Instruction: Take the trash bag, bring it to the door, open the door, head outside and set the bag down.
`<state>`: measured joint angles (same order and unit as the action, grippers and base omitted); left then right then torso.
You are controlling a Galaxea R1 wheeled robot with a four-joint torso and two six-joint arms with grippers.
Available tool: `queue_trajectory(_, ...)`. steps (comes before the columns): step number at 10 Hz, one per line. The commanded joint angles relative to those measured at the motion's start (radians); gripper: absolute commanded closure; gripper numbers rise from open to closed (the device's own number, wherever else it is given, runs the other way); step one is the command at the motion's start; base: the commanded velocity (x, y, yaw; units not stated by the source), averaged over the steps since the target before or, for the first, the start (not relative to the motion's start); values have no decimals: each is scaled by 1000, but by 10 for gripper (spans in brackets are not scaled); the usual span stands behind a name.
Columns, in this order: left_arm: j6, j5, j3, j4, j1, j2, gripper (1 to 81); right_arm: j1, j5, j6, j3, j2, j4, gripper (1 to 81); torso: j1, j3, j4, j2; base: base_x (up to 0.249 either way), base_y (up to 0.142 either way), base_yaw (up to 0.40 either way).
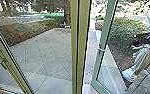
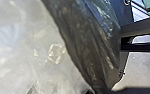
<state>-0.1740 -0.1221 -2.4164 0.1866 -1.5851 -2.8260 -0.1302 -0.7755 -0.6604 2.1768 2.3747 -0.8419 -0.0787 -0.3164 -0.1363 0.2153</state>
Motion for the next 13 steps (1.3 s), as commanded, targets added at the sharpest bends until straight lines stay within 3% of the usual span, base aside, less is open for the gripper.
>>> queue_trajectory(1,4,73,10,13,9,8,811,-156,-27,2,17,-21,-54,10,0,0,-45,0,0,0,0)
queue_trajectory(3,4,73,10,14,7,8,811,-131,-2,1,29,-26,-55,10,0,0,-29,0,0,0,0)
queue_trajectory(6,5,72,10,16,4,9,811,-128,44,7,79,-23,-60,10,0,0,-29,0,0,0,0)
queue_trajectory(12,5,72,10,31,6,6,811,-139,105,61,194,8,-186,10,0,0,-29,0,0,0,0)
queue_trajectory(13,5,72,10,31,6,9,811,-124,117,61,207,10,-186,10,0,20,-82,0,0,0,0)
